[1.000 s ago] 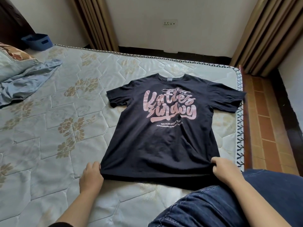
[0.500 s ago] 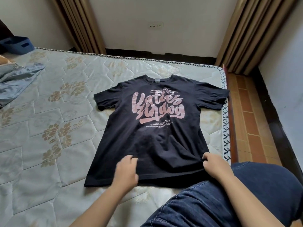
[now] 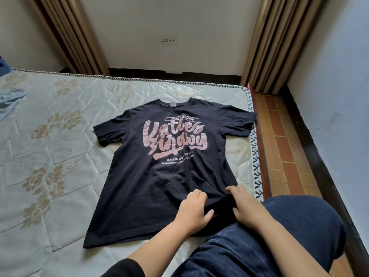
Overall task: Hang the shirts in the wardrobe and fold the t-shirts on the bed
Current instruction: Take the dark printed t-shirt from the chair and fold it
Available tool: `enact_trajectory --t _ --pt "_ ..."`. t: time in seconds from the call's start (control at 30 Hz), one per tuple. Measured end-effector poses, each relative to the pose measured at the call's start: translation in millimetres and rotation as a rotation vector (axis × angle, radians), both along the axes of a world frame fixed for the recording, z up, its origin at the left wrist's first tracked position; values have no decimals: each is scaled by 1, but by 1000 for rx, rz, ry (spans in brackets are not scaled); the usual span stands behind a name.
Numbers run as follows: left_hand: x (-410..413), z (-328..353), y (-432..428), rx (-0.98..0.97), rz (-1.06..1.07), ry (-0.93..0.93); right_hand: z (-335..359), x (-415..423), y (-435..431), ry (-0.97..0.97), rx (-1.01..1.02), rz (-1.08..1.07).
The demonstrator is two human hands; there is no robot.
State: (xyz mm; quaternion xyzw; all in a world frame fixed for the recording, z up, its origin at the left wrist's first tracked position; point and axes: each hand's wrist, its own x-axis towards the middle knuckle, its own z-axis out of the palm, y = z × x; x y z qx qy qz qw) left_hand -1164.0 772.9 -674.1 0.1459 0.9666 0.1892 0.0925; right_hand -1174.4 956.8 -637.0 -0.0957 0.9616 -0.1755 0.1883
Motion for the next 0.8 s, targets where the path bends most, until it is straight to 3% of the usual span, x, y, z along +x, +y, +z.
enact_trajectory --t 0.1,0.2,0.33,0.43,0.5,0.6,0.63,0.73,0.8 --pt "7 -6 -3 -70 -15 -108 -1 2 1 21 57 -23" --pt "9 -10 -3 -57 28 -110 2 2 5 53 -66 -65" --pt "4 -11 -5 -106 119 -78 6 3 10 296 -307 -240" --pt "3 -11 -16 -179 174 -46 2 4 14 448 -306 -279" --pt "2 -10 -28 -166 226 54 1 0 14 315 -136 -211" --pt "-5 -5 -50 90 222 345 10 -17 15 16 154 -126" --pt "-7 0 -58 146 204 456 16 -24 15 75 93 -152" --pt "-10 20 -74 210 181 666 45 -37 11 766 -205 -142" --pt "-6 26 -84 184 192 716 50 -33 6 911 -53 -39"
